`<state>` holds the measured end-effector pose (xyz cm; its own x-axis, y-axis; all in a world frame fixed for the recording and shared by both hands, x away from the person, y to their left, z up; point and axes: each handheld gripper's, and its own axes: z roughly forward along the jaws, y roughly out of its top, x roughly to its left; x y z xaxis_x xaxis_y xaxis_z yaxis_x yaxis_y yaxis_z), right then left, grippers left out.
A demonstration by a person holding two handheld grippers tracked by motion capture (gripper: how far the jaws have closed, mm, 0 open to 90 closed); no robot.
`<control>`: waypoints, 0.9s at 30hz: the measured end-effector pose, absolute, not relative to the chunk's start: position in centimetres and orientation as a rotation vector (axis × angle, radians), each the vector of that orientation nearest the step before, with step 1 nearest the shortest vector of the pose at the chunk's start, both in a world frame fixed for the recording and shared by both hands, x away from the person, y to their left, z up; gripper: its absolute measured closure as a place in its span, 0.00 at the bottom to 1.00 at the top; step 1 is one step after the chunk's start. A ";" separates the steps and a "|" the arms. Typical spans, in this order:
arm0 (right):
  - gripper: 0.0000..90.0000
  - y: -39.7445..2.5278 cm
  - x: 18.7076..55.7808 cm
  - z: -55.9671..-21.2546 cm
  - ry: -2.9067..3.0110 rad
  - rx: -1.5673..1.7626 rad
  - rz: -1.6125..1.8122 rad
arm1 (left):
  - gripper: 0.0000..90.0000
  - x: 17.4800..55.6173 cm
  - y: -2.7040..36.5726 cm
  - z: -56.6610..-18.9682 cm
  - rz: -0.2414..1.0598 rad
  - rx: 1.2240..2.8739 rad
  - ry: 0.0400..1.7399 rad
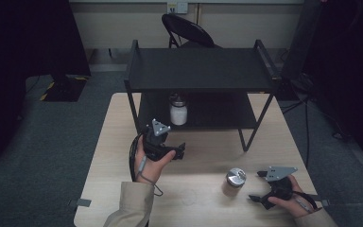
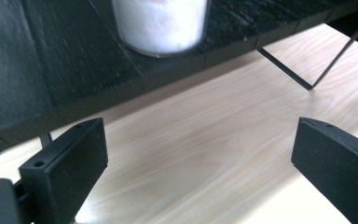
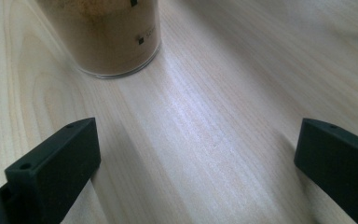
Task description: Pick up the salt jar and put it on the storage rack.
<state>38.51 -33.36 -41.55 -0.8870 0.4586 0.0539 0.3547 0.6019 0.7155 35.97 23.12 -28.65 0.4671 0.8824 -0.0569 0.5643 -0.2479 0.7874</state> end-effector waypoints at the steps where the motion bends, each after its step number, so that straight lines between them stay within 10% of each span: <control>1: 0.00 -33.4 38.5 -41.6 2.689 0.686 1.156 | 0.03 35.9 23.1 -28.7 0.519 1.948 1.203; 27: 0.00 -33.3 38.5 -41.6 2.688 0.688 1.154 | 0.04 33.9 24.3 -32.1 0.477 1.945 1.235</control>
<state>38.49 -33.33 -41.55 -0.8864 0.4598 0.0531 0.3551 0.6019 0.7153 33.93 24.32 -32.14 0.4599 0.8837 -0.0870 0.5960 -0.2345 0.7680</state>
